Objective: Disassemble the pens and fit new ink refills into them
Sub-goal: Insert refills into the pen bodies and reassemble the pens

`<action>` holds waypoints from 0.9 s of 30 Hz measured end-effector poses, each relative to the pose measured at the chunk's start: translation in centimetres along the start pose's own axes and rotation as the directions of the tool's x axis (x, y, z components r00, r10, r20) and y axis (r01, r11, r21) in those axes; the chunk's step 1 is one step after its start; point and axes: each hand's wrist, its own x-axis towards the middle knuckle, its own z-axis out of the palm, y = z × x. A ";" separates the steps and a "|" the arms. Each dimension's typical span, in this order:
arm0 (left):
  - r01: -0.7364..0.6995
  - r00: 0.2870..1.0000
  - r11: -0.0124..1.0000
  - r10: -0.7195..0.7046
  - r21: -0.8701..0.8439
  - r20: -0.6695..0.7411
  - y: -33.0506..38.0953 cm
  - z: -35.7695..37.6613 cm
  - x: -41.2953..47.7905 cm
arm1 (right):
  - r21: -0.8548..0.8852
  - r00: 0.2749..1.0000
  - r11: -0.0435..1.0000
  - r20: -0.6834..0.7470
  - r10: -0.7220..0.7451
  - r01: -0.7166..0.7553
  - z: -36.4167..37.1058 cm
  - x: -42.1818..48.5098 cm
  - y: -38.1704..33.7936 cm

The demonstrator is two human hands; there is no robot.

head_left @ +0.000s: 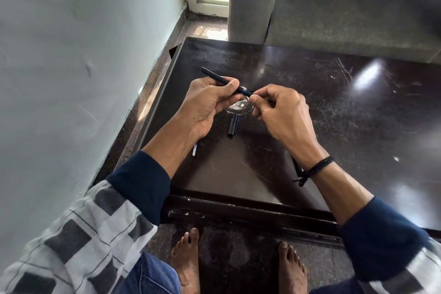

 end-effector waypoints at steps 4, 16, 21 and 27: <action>-0.001 1.000 1.000 0.001 -0.003 -0.001 0.0 0.0 0.0 | 0.009 0.999 1.000 -0.029 -0.020 0.021 0.0 0.0 0.0; -0.006 1.000 1.000 0.006 -0.006 0.003 0.0 0.1 -0.1 | 0.021 1.000 1.000 -0.023 -0.011 0.012 -0.1 -0.2 -0.2; -0.005 1.000 1.000 0.005 -0.004 0.001 0.0 0.2 -0.2 | 0.005 0.999 1.000 -0.032 0.002 -0.002 -0.2 -0.1 -0.2; 0.003 1.000 1.000 -0.003 -0.001 0.007 -0.1 0.2 -0.2 | -0.001 1.000 1.000 0.003 0.013 -0.013 -0.2 -0.1 -0.2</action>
